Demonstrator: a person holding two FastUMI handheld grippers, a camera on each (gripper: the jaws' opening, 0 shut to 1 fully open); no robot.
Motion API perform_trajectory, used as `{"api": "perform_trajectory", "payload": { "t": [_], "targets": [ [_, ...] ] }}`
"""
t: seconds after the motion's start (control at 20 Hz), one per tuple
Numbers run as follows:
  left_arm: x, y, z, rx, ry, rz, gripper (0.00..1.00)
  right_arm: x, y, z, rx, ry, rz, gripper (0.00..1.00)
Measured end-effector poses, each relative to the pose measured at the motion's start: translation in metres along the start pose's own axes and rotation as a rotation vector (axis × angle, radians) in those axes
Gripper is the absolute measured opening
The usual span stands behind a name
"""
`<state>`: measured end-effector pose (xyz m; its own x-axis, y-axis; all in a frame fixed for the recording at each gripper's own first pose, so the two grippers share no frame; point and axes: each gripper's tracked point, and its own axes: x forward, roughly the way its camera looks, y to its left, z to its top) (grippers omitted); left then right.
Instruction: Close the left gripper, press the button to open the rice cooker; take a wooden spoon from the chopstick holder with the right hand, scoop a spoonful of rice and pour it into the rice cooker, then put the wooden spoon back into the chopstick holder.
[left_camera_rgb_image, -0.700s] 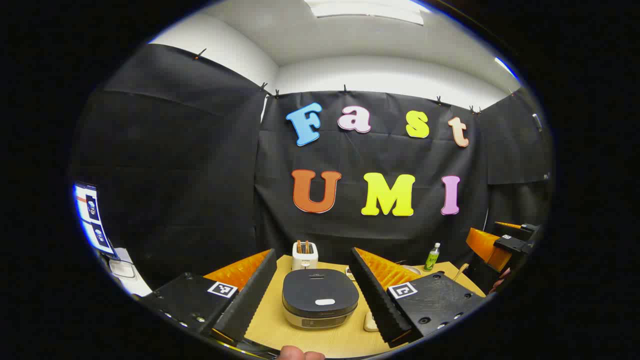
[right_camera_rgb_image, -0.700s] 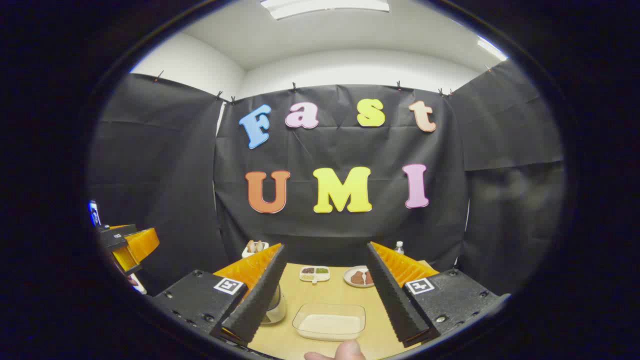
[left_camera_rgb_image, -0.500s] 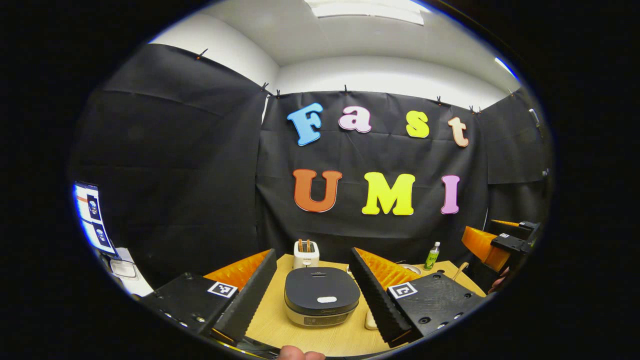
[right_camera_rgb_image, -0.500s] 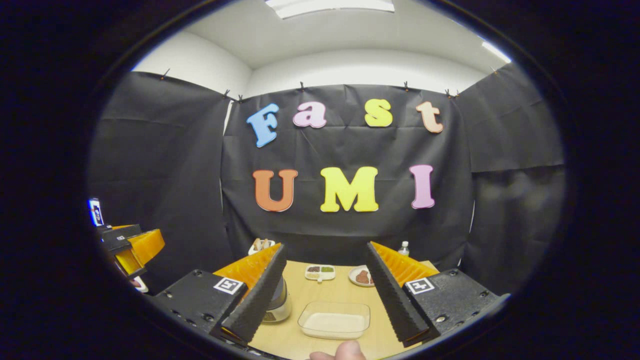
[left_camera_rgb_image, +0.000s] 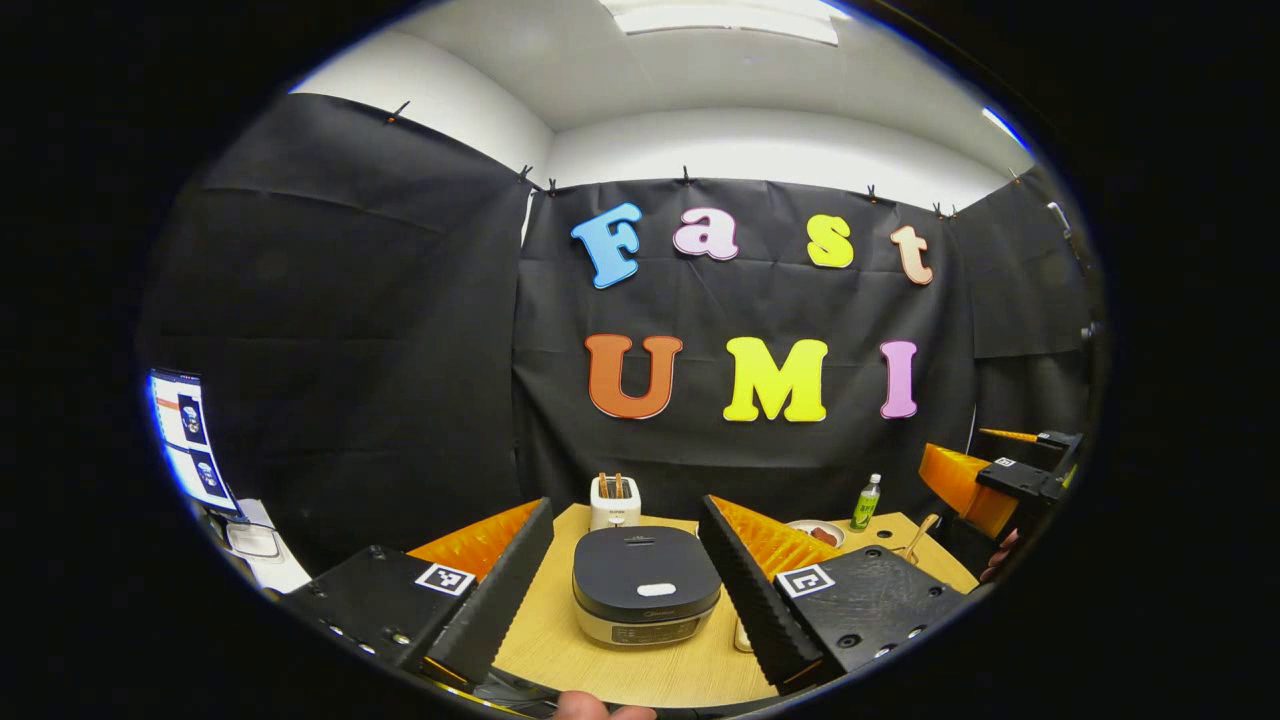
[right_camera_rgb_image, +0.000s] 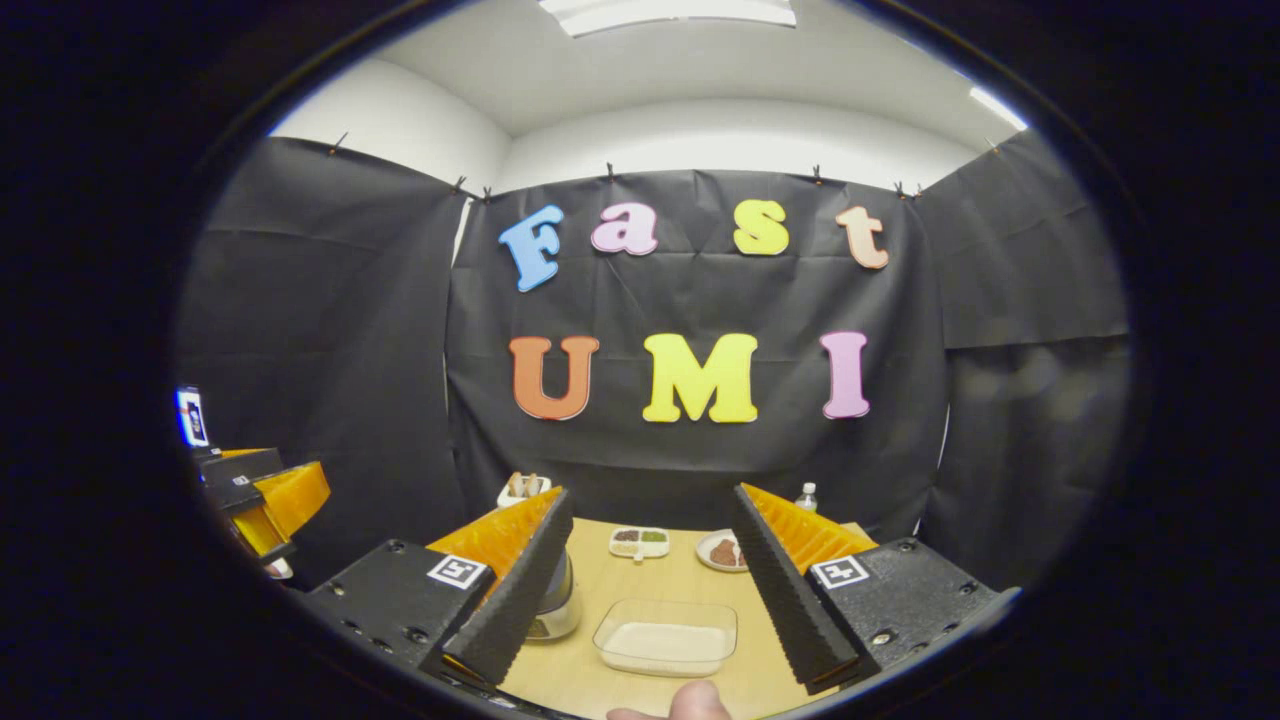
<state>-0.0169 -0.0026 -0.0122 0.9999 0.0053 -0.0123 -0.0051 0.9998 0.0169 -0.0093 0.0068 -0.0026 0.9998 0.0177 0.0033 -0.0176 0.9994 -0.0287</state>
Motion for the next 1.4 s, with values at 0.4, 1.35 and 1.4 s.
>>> {"api": "perform_trajectory", "payload": {
  "t": [0.4,1.35,1.4],
  "targets": [
    [0.017,-0.010,-0.003,-0.004,0.009,-0.008,0.94,0.008,-0.019,-0.009,-0.006,0.012,-0.036,1.00],
    [0.031,-0.037,-0.054,-0.021,0.156,-0.050,0.91,0.027,-0.074,-0.040,-0.020,0.066,-0.104,1.00],
    [0.035,-0.038,-0.057,-0.023,0.166,-0.053,0.76,0.032,-0.077,-0.039,-0.016,0.061,-0.107,1.00]
  ]
}}
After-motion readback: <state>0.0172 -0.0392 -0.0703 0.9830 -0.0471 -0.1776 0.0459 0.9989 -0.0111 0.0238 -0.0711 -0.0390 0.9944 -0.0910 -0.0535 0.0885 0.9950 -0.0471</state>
